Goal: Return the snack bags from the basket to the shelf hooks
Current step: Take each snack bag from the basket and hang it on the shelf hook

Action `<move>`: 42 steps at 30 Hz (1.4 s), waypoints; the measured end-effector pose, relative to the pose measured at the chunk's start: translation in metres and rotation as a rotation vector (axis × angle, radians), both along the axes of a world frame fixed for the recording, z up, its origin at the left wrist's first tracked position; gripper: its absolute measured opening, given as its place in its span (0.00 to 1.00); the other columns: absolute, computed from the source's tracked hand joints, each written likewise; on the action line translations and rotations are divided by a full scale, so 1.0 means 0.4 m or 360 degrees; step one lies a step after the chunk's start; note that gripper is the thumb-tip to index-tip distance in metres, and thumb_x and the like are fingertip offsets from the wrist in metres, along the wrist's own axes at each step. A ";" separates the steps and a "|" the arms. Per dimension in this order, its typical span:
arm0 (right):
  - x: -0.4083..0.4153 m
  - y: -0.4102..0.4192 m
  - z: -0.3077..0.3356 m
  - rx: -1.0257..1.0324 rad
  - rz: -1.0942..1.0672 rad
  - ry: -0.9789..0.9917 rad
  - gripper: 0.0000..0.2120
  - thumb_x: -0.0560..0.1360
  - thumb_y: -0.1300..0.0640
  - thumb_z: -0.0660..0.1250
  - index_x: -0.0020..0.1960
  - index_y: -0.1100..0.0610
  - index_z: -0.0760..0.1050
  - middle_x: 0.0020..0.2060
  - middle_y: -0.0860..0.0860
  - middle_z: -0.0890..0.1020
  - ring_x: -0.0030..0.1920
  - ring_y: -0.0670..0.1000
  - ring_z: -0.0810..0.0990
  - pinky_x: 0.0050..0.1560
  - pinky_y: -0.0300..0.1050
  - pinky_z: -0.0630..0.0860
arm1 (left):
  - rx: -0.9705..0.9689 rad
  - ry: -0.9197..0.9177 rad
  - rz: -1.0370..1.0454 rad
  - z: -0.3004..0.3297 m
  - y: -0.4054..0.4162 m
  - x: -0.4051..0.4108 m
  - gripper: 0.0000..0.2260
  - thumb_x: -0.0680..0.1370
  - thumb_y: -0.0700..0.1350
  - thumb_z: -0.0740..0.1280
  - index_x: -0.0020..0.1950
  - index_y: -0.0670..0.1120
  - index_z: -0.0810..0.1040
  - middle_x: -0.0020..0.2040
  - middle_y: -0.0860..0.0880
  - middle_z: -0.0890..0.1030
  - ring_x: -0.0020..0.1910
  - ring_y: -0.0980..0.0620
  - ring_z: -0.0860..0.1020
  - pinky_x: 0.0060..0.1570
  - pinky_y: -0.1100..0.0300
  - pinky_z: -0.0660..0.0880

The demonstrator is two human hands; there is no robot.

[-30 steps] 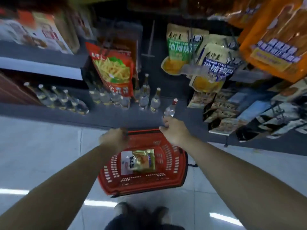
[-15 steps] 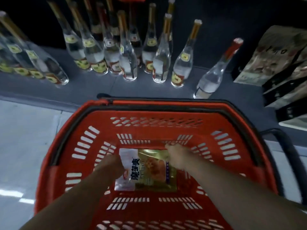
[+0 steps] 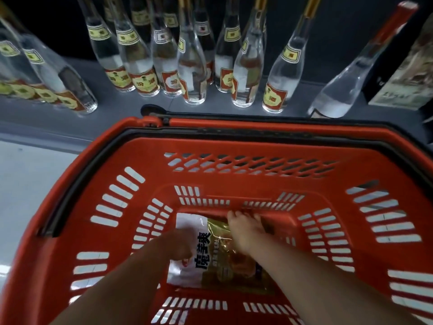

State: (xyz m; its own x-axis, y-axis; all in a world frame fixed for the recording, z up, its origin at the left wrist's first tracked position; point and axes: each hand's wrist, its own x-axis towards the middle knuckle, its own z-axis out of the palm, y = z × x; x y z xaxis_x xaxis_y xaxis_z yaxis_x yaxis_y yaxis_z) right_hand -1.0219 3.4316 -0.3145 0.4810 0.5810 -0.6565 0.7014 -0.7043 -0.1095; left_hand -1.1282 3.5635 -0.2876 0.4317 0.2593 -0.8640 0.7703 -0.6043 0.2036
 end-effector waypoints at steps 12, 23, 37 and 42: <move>0.071 -0.072 0.173 0.0560 -0.0269 0.0295 0.12 0.67 0.45 0.74 0.45 0.49 0.76 0.44 0.47 0.83 0.48 0.51 0.81 0.42 0.44 0.73 | -0.0088 -0.0284 0.0664 0.070 0.077 -0.017 0.16 0.73 0.43 0.74 0.58 0.41 0.80 0.57 0.45 0.80 0.57 0.48 0.76 0.56 0.60 0.72; 0.156 -0.086 0.514 0.1550 -0.0776 0.0651 0.11 0.66 0.62 0.78 0.43 0.51 0.81 0.37 0.42 0.86 0.41 0.41 0.84 0.44 0.37 0.78 | -0.1012 -0.1133 0.1375 0.407 0.059 0.025 0.33 0.47 0.51 0.85 0.49 0.43 0.84 0.48 0.47 0.86 0.56 0.46 0.81 0.60 0.53 0.75; 0.188 -0.051 1.169 0.2455 -0.0841 0.0819 0.16 0.57 0.62 0.83 0.42 0.54 0.83 0.32 0.45 0.86 0.33 0.37 0.83 0.31 0.22 0.72 | -0.0911 -0.2359 0.1246 1.085 0.003 0.137 0.36 0.48 0.57 0.84 0.49 0.38 0.85 0.51 0.36 0.84 0.52 0.37 0.82 0.57 0.44 0.78; 0.223 0.049 1.353 0.2791 -0.0681 0.0541 0.41 0.31 0.34 0.81 0.41 0.53 0.85 0.34 0.48 0.87 0.37 0.43 0.85 0.37 0.26 0.76 | -0.0799 -0.2591 0.1016 1.293 0.046 0.163 0.25 0.53 0.53 0.81 0.46 0.42 0.87 0.48 0.41 0.86 0.48 0.45 0.85 0.44 0.60 0.81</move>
